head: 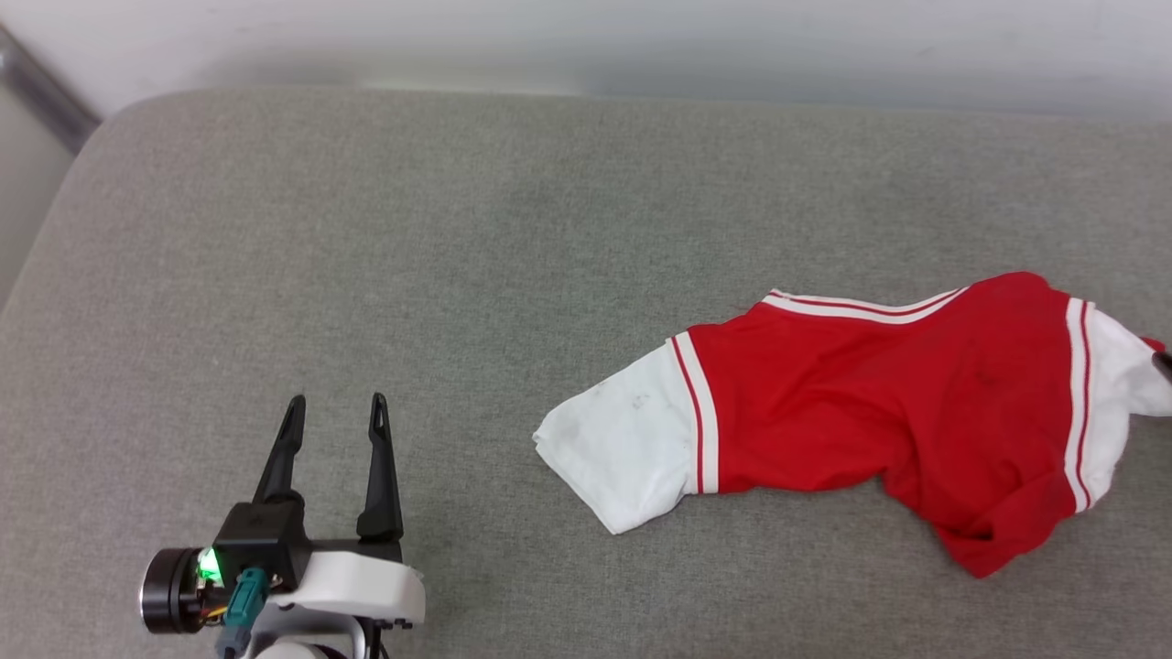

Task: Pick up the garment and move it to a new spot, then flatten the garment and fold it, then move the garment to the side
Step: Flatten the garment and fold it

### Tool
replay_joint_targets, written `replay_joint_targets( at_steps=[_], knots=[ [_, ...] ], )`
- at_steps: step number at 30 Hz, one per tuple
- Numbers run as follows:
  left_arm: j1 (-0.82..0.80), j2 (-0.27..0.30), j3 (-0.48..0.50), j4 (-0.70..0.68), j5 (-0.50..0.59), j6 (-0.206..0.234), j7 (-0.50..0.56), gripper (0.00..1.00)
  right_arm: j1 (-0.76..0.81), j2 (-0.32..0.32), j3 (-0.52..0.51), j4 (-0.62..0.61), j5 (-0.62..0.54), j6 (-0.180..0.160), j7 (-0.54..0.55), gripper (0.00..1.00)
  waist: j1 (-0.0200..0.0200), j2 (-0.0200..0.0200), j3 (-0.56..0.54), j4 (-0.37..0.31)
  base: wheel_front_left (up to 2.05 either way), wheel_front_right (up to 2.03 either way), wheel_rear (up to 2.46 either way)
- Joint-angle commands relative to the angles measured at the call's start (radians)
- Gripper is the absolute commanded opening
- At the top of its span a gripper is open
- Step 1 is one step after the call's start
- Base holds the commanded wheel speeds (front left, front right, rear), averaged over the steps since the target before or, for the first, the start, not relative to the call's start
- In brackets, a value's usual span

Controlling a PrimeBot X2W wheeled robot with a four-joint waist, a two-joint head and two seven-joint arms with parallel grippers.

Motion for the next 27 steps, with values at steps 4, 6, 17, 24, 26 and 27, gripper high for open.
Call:
replay_joint_targets(
  at_steps=[4,6,17,24,26,27],
  knots=[
    [0.029,0.000,0.007,-0.001,0.004,0.000,-0.003,1.00,0.038,-0.047,-0.058,-0.085,-0.033,-0.001,-0.099,1.00,-0.0001,0.0000,-0.038,-0.021,0.00,0.00,0.00],
    [0.041,-0.001,0.012,-0.002,0.006,-0.003,-0.003,1.00,0.054,-0.059,-0.093,-0.127,-0.046,-0.001,-0.131,1.00,-0.0001,0.0000,-0.048,-0.025,0.00,0.00,0.00],
    [0.054,0.000,0.026,-0.021,0.010,-0.009,-0.003,1.00,0.123,-0.062,-0.333,-0.417,-0.134,-0.001,-0.036,1.00,-0.0001,0.0000,-0.056,-0.031,0.00,0.00,0.00],
    [0.011,-0.001,0.004,-0.037,0.011,-0.014,-0.003,1.00,0.003,-0.042,-0.349,-0.521,-0.116,-0.001,0.369,1.00,-0.0001,0.0000,0.014,0.001,0.00,0.00,0.00],
    [-0.006,-0.001,-0.006,-0.041,0.008,-0.013,-0.003,1.00,-0.052,-0.027,-0.331,-0.514,-0.116,-0.001,0.505,1.00,-0.0001,0.0000,0.041,0.016,0.00,0.00,0.00],
    [-0.016,0.000,-0.012,-0.043,0.004,-0.012,-0.003,1.00,-0.080,-0.024,-0.321,-0.507,-0.127,-0.001,0.569,1.00,-0.0001,0.0000,0.056,0.024,0.00,0.00,0.00]
  ],
)
